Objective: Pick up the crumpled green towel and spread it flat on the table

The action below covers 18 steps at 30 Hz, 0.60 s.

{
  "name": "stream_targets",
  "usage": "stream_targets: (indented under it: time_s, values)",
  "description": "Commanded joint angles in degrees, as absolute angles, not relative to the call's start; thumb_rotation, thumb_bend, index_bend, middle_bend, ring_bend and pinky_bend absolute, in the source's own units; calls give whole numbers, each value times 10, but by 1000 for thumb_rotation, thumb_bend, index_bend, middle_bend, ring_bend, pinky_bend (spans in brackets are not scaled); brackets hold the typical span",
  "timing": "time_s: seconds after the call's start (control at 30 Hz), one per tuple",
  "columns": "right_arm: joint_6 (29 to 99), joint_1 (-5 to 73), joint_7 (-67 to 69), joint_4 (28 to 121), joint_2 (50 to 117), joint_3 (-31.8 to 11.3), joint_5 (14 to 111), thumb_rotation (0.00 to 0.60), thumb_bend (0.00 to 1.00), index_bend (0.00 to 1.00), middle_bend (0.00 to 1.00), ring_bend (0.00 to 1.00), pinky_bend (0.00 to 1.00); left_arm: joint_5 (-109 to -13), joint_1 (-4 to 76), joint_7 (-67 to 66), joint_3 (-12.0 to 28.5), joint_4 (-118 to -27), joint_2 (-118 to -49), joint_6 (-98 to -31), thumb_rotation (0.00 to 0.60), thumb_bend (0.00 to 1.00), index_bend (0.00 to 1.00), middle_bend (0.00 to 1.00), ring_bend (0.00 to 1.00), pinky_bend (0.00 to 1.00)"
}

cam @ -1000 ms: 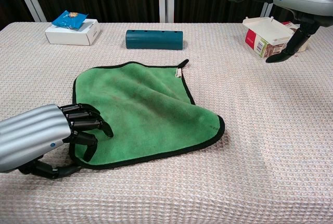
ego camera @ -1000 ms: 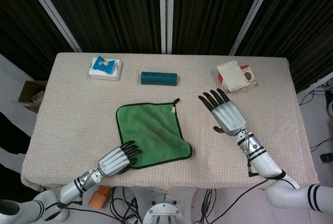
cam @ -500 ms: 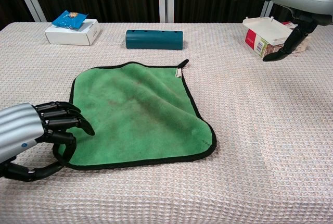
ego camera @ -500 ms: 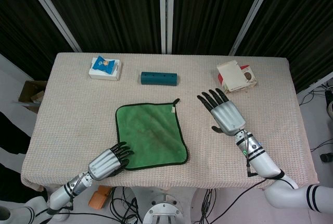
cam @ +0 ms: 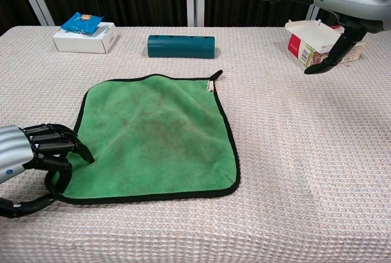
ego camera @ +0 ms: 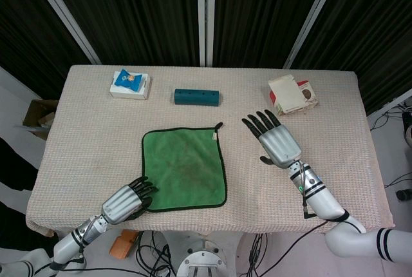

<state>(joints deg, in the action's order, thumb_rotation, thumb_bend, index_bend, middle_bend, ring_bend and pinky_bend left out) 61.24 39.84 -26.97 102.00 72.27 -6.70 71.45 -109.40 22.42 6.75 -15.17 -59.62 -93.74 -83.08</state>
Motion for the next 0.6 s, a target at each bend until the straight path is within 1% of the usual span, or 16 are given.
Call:
stream_targets:
  time_s: [0.03, 0.07, 0.1, 0.13, 0.23, 0.37, 0.43, 0.47, 0.5, 0.53, 0.57, 0.6]
  values:
    - [613, 397, -269, 1020, 722, -67, 715, 600, 26, 0, 81, 0, 0, -1090, 228, 56, -153, -620, -927, -813, 600, 482, 301, 198, 180, 163]
    - [614, 396, -268, 1021, 722, -67, 716, 600, 26, 0, 81, 0, 0, -1087, 227, 48, -149, -627, -925, -815, 598, 440, 224, 173, 173, 162]
    - [615, 395, -267, 1021, 720, -67, 717, 600, 26, 0, 81, 0, 0, -1086, 225, 43, -146, -632, -923, -818, 589, 396, 172, 155, 168, 162]
    - [616, 393, -265, 1022, 719, -67, 717, 600, 26, 0, 81, 0, 0, -1085, 224, 39, -143, -638, -921, -823, 566, 349, 130, 140, 162, 162]
    - [622, 387, -256, 1025, 712, -68, 720, 600, 26, 0, 81, 0, 0, -1076, 219, 25, -134, -664, -901, -832, 490, 308, 99, 127, 157, 162]
    - [633, 374, -240, 1030, 700, -67, 724, 600, 36, 0, 83, 0, 0, -1062, 217, 10, -123, -711, -860, -836, 462, 294, 96, 125, 157, 162]
    - [647, 359, -226, 1036, 687, -64, 725, 600, 65, 0, 91, 0, 0, -1025, 211, -3, -106, -749, -823, -831, 467, 277, 96, 129, 157, 161]
    - [654, 352, -223, 1037, 683, -63, 724, 600, 96, 0, 104, 0, 0, -1003, 207, -4, -96, -764, -809, -828, 488, 271, 98, 133, 157, 161]
    - [663, 344, -219, 1039, 678, -62, 723, 600, 124, 0, 122, 0, 6, -977, 203, -4, -83, -777, -796, -824, 529, 264, 101, 140, 157, 161]
    - [674, 336, -213, 1039, 674, -62, 722, 600, 149, 0, 141, 0, 21, -947, 198, -1, -69, -790, -784, -821, 562, 258, 107, 147, 157, 161]
    - [688, 323, -203, 1039, 669, -61, 722, 600, 177, 13, 166, 4, 57, -904, 190, 9, -48, -803, -773, -818, 594, 250, 119, 157, 158, 161]
    - [698, 313, -192, 1038, 665, -60, 722, 600, 190, 25, 176, 10, 83, -877, 184, 18, -32, -807, -766, -819, 600, 245, 130, 165, 158, 162]
